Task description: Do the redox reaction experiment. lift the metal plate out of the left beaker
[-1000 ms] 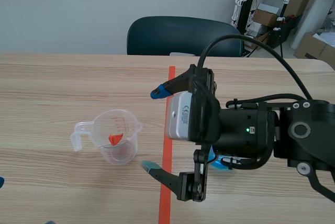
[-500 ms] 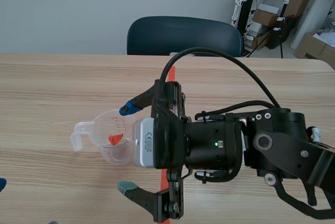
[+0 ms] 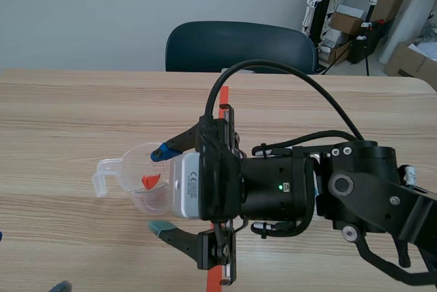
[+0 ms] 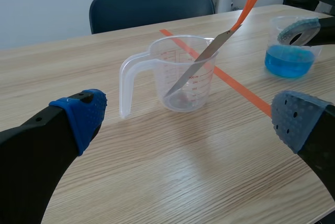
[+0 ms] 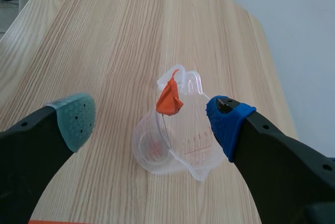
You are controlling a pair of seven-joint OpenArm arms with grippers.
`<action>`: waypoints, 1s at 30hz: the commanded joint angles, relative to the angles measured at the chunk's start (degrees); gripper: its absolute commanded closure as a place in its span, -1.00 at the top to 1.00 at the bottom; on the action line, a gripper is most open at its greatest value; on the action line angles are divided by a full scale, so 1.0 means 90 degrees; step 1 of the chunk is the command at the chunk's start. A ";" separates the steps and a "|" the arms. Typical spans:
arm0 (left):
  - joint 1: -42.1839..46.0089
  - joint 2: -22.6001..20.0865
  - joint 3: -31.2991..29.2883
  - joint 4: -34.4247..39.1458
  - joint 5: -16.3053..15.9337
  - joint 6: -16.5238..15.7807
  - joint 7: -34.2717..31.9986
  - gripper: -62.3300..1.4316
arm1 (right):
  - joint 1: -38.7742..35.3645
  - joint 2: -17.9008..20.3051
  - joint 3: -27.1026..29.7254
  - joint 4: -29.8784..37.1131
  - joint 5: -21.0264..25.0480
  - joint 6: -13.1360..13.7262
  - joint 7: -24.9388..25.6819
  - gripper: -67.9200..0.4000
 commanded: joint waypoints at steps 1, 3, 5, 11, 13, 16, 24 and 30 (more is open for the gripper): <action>0.0015 0.0032 -0.0022 0.0107 -0.0039 -0.0015 -0.0085 1.00 | 0.0126 -0.0070 0.0041 0.0066 0.0044 -0.0022 0.0078 0.22; 0.0017 0.0032 -0.0022 0.0107 -0.0039 -0.0015 -0.0085 1.00 | 0.0126 -0.0097 0.0019 0.0066 0.0044 -0.0024 0.0080 0.16; 0.0017 0.0032 -0.0022 0.0107 -0.0039 -0.0015 -0.0085 1.00 | 0.0129 -0.0129 -0.0015 0.0066 0.0041 -0.0022 0.0078 0.16; 0.0017 0.0032 -0.0022 0.0107 -0.0039 -0.0015 -0.0085 1.00 | 0.0129 -0.0233 -0.0233 0.0066 -0.0199 -0.0024 0.0085 0.16; 0.0017 0.0029 -0.0022 0.0107 -0.0039 -0.0015 -0.0087 1.00 | 0.0129 -0.0250 -0.0294 0.0066 -0.0243 -0.0024 0.0068 0.16; 0.0017 0.0032 -0.0022 0.0107 -0.0039 -0.0015 -0.0090 1.00 | 0.0126 -0.0250 -0.0330 0.0066 -0.0243 -0.0027 0.0053 0.06; 0.0015 0.0029 -0.0022 0.0107 -0.0039 -0.0012 -0.0136 1.00 | 0.0129 -0.0209 -0.0318 0.0066 -0.0245 -0.0398 -0.0102 -0.22; 0.0015 0.0029 -0.0022 0.0107 -0.0039 -0.0012 -0.0136 1.00 | 0.0163 -0.0192 -0.0318 0.0066 -0.0245 -0.0775 -0.0117 -0.57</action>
